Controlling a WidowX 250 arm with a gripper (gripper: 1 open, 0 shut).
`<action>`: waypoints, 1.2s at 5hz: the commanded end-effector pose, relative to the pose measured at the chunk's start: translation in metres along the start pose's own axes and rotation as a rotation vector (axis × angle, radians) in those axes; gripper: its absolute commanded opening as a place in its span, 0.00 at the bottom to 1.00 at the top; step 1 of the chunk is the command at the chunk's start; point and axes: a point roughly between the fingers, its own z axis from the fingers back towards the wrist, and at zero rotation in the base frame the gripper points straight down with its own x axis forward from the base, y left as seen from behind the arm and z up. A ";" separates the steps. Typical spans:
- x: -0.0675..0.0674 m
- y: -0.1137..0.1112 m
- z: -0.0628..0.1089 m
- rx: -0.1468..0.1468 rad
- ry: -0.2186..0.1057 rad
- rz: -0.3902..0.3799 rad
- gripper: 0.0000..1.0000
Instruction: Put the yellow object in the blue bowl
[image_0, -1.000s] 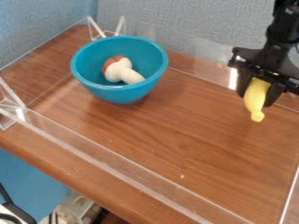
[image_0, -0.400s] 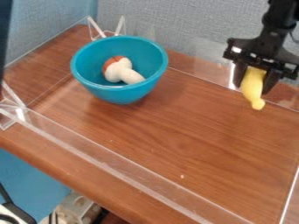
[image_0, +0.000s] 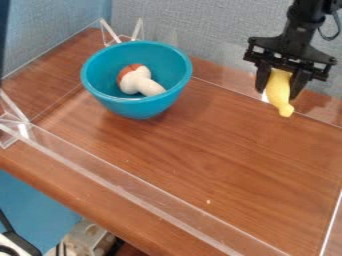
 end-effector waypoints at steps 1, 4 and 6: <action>0.002 0.005 0.033 -0.038 -0.069 0.051 0.00; -0.009 0.080 0.053 -0.033 -0.086 0.209 0.00; -0.004 0.174 0.029 -0.047 -0.090 0.160 0.00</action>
